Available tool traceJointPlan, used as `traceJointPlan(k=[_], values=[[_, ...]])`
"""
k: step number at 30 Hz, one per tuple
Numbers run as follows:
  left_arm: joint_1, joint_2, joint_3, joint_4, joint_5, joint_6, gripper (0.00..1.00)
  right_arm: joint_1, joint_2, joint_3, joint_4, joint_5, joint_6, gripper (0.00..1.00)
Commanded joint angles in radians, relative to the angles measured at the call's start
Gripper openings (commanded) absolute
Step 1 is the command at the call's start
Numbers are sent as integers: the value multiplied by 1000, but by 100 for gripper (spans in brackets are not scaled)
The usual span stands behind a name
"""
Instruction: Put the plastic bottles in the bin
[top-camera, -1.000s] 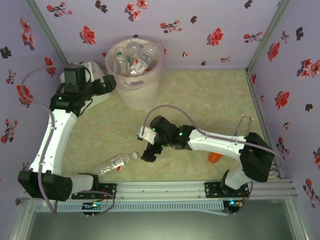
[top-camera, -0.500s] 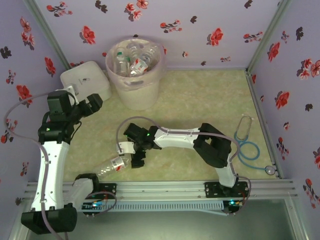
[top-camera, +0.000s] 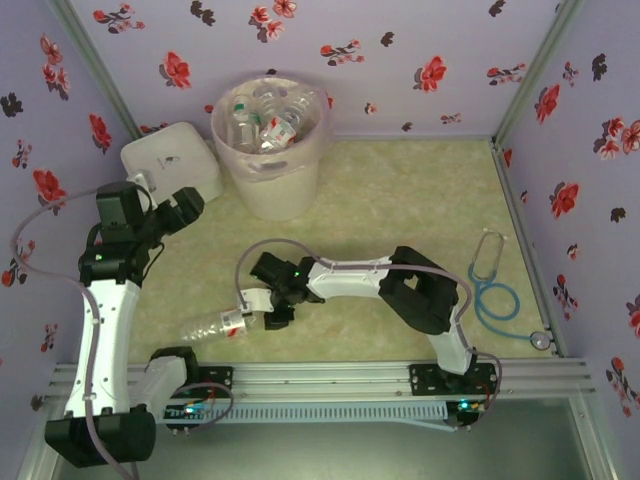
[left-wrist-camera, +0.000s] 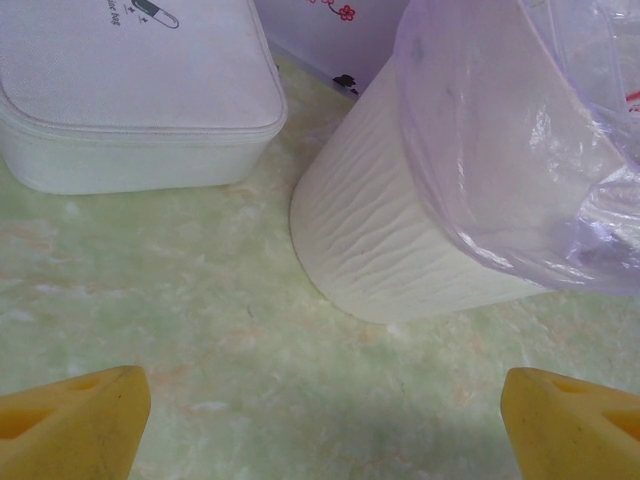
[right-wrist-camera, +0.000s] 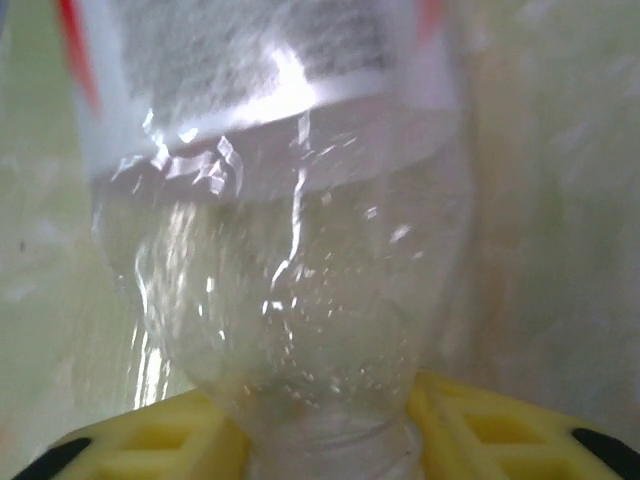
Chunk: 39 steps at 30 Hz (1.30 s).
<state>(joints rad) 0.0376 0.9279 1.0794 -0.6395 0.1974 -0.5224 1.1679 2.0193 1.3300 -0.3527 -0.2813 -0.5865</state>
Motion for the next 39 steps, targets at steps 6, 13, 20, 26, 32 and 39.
traceJointPlan(k=[6,13,20,26,32,39], values=[[8,-1,11,36,31,-40,91,-16,-199,-147,64,48,87,32],[7,-41,-20,112,99,-133,93,-105,-445,-406,169,145,272,17],[-130,-80,-94,355,107,-301,99,-173,-816,-679,272,358,535,0],[-424,-55,-121,517,-97,-316,100,-198,-1153,-870,399,534,693,0],[-665,40,-119,674,-207,-294,100,-199,-1396,-996,526,550,749,0],[-832,212,-45,744,-237,-260,100,-200,-1410,-1002,564,531,747,0]])
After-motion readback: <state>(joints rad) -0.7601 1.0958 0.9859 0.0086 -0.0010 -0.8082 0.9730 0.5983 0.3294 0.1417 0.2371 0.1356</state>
